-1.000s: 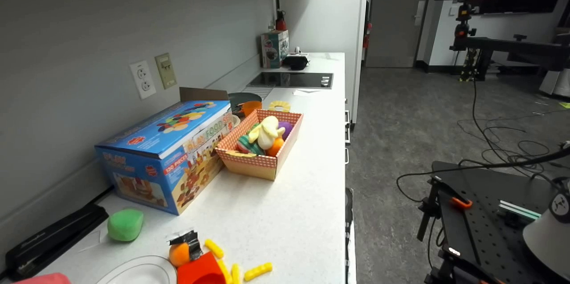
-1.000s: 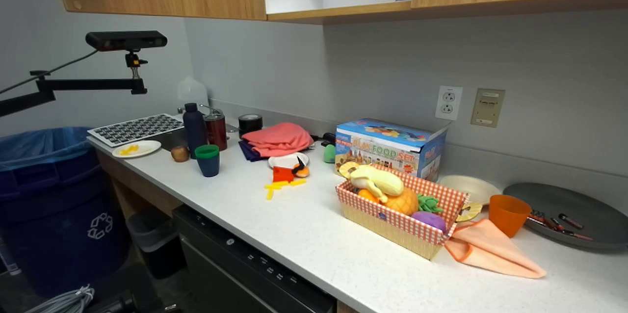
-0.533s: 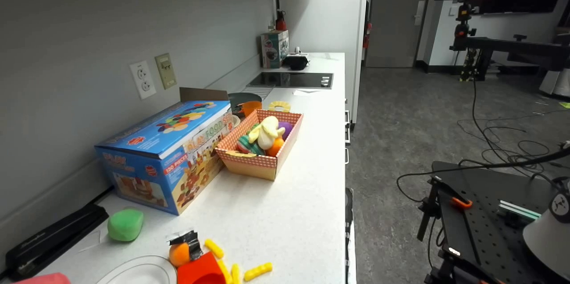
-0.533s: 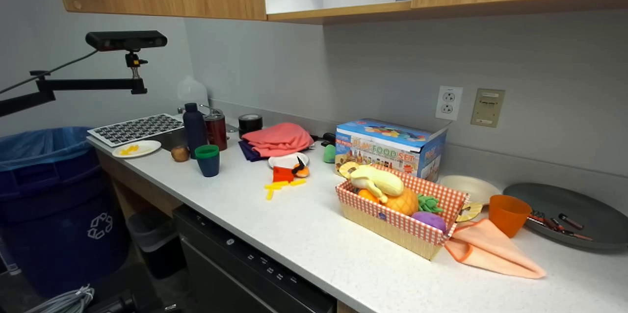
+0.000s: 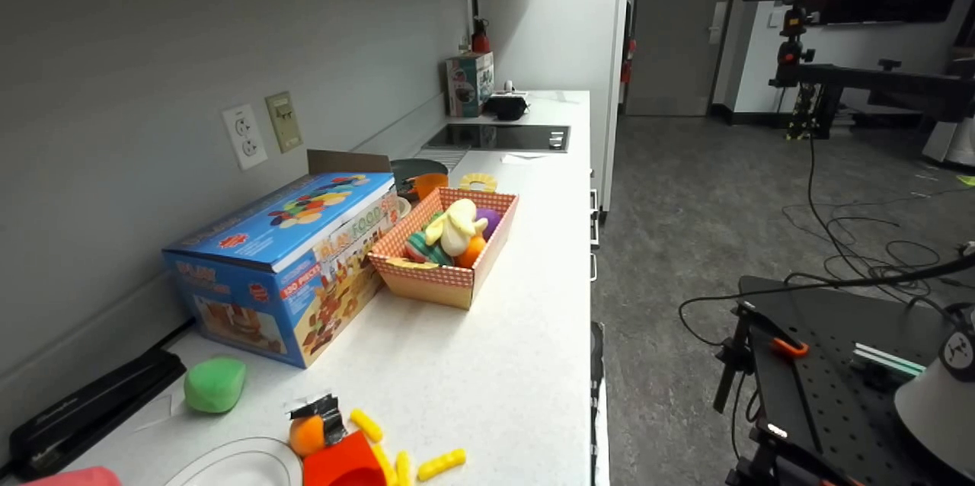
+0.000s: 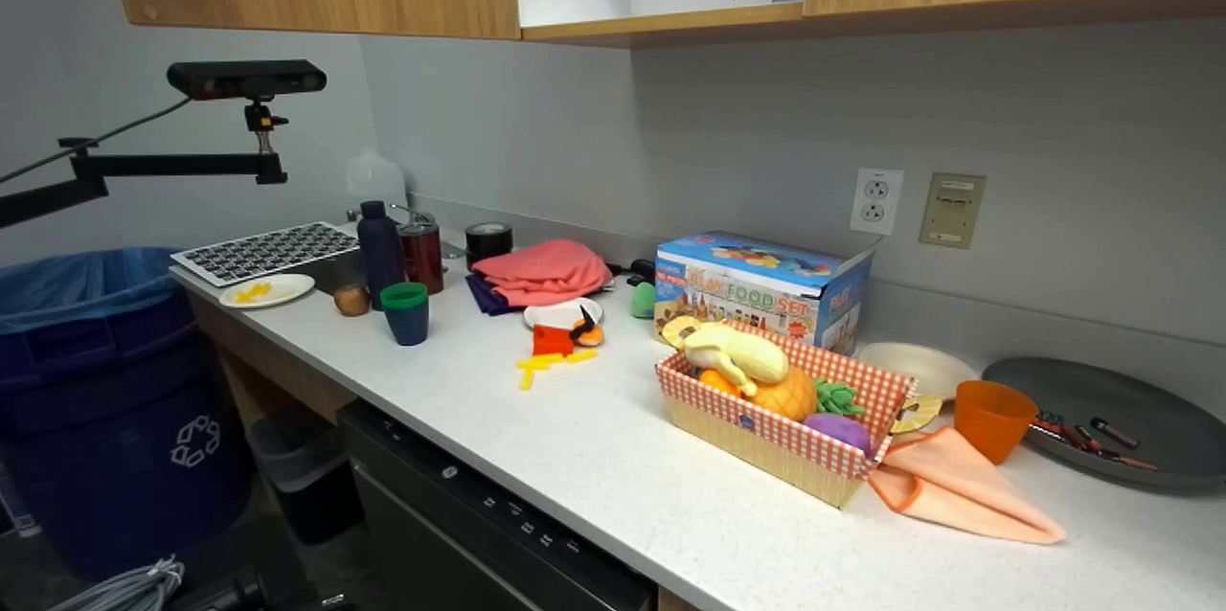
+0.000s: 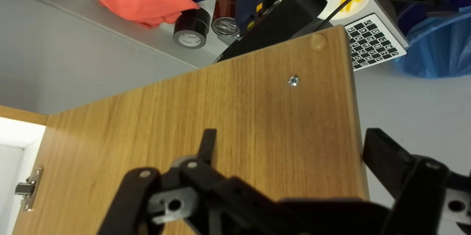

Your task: Close the cabinet completely

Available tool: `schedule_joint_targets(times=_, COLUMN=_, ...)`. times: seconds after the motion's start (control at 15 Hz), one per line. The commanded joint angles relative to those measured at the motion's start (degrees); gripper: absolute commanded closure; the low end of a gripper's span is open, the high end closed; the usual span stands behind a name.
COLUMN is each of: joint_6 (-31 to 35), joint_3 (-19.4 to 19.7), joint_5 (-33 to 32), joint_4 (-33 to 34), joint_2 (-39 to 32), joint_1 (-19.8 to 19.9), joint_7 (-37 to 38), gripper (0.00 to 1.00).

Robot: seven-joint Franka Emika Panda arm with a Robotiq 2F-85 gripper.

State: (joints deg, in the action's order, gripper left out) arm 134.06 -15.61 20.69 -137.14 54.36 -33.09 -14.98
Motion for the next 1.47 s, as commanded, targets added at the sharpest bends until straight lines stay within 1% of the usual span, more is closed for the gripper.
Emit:
schedule_joint_targets(times=0.0, joint_6=3.9, joint_3=0.7, joint_5=-0.2, joint_4=1.5, joint_2=-3.2, joint_1=-1.9, joint_7=0.0, gripper=0.00)
schedule_joint_targets(times=0.27, joint_6=3.4, joint_3=1.1, joint_5=0.1, joint_4=3.1, joint_2=-4.9, joint_1=-3.5, joint_7=1.4, gripper=0.00)
schedule_joint_targets(times=0.47, joint_6=-0.7, joint_3=1.7, joint_5=1.9, joint_4=5.8, joint_2=-6.0, joint_1=-5.1, joint_7=4.1, gripper=0.00)
schedule_joint_targets(times=0.73, joint_6=-1.4, joint_3=0.6, joint_5=2.0, joint_4=8.6, joint_2=-7.3, joint_1=-5.5, joint_7=6.7, gripper=0.00)
schedule_joint_targets(times=1.0, joint_6=-0.3, joint_3=-1.3, joint_5=-1.5, joint_4=8.2, joint_2=-7.7, joint_1=-2.6, joint_7=8.5, gripper=0.00)
schedule_joint_targets(times=1.2, joint_6=-0.4, joint_3=-2.7, joint_5=-6.1, joint_4=7.7, joint_2=-8.1, joint_1=0.3, joint_7=8.9, gripper=0.00)
schedule_joint_targets(times=1.4, joint_6=-1.9, joint_3=-4.4, joint_5=-11.1, joint_4=8.6, joint_2=-8.0, joint_1=3.1, joint_7=8.9, gripper=0.00)
